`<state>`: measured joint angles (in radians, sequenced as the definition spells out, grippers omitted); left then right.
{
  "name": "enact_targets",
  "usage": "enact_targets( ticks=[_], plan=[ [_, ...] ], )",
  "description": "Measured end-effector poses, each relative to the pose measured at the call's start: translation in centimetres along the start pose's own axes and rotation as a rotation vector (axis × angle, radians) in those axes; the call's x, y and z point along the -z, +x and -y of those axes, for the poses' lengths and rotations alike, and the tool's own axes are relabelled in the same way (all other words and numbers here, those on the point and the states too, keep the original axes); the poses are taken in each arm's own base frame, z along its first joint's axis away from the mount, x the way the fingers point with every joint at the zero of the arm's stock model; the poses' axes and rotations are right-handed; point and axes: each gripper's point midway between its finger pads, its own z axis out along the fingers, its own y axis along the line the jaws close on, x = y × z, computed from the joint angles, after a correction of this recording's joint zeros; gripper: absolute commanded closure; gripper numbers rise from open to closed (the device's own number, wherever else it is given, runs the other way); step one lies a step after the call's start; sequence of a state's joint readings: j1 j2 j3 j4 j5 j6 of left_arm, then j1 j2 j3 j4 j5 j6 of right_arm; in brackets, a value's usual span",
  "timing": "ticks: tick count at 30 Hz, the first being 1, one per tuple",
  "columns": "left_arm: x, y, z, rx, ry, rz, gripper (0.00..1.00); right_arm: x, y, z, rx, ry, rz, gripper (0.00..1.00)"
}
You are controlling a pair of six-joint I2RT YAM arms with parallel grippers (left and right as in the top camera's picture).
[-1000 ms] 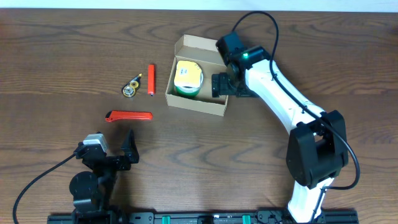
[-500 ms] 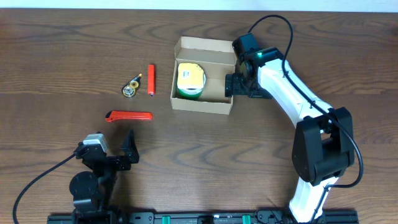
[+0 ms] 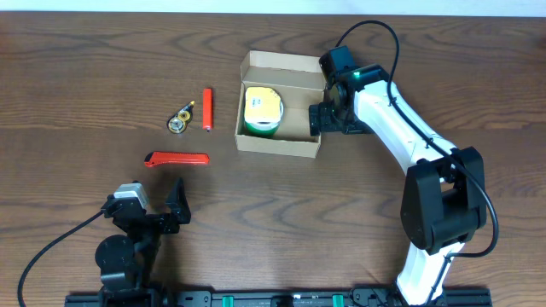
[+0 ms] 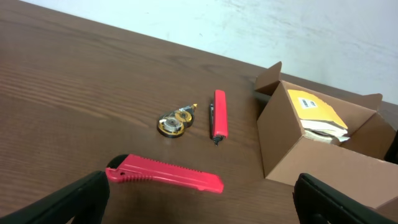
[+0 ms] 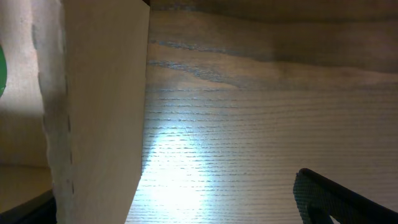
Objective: Pack container
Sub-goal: 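Withdraw the right gripper and raise the left arm toward the table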
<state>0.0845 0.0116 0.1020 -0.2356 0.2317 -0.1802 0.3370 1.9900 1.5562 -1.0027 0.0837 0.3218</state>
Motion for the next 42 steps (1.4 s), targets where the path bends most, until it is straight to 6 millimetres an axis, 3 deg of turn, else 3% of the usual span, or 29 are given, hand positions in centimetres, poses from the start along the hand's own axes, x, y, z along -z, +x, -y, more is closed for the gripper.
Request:
enact_targets(
  ticks=[17,24,27,32,36,39,42],
  plan=[
    [0.0,0.0,0.0,0.0,0.0,0.0,0.05,0.1,-0.3,1.6,0.04,0.091,0.017,0.01],
    [0.0,0.0,0.0,0.0,0.0,0.0,0.05,0.5,-0.3,0.7,0.051,0.037,0.024,0.01],
    [0.0,0.0,0.0,0.0,0.0,0.0,0.05,2.8,-0.8,0.0,0.06,-0.025,0.075,0.01],
    [0.0,0.0,0.1,0.0,0.008,-0.001,0.05,10.9,-2.0,-0.3,0.114,-0.16,0.275,0.01],
    [0.0,0.2,0.9,0.004,0.05,-0.011,0.05,17.1,-0.6,0.5,0.174,-0.206,0.397,0.01],
    [0.2,0.6,1.3,0.015,0.076,-0.038,0.04,19.9,1.0,1.0,0.226,-0.215,0.444,0.01],
    [0.7,0.9,1.2,0.02,0.054,-0.094,0.04,21.2,2.7,1.5,0.285,-0.21,0.447,0.01]
  ],
)
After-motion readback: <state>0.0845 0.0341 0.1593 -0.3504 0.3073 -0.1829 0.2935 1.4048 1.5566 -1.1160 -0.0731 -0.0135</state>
